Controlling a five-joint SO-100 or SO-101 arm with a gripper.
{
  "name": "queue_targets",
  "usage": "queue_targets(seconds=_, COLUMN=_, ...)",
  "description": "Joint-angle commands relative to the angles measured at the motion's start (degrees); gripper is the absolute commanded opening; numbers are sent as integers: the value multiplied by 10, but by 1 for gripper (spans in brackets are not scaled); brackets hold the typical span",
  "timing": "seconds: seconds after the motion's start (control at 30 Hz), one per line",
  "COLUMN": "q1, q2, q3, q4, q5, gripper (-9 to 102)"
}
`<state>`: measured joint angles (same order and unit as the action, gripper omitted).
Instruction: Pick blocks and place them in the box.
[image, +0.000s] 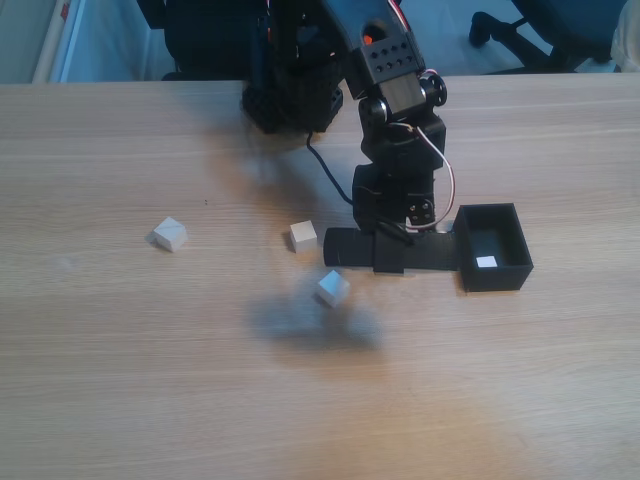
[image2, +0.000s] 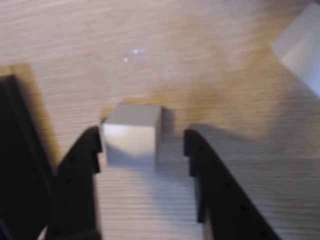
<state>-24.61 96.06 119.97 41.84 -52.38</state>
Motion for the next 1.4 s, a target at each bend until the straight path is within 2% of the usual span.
queue_targets(seconds=0.0, q1=1, q2=4, q3=-17, q4=-10, q5=4, gripper=14)
queue_targets(seconds=0.2, q1=2, q2=18, q3=-5, q4=-23, q5=14, gripper=0)
queue_targets(seconds=0.43, q1=-5, q2=114, q3=-11, q4=51, q5=19, gripper=0)
queue_targets(seconds=0.63, q1=-51, q2=178, q3=-62, q4=111, q5=13, gripper=0)
queue_targets(seconds=1.03, q1=-148, q2=102, q3=-236, q4=159, q5=82, gripper=0)
queue_targets(seconds=1.13, q1=-156, q2=90, q3=-240, q4=161, q5=92, gripper=1)
queue_targets(seconds=1.27, q1=-158, q2=86, q3=-230, q4=167, q5=93, gripper=16)
queue_targets(seconds=1.37, q1=-157, q2=88, q3=-223, q4=174, q5=83, gripper=19)
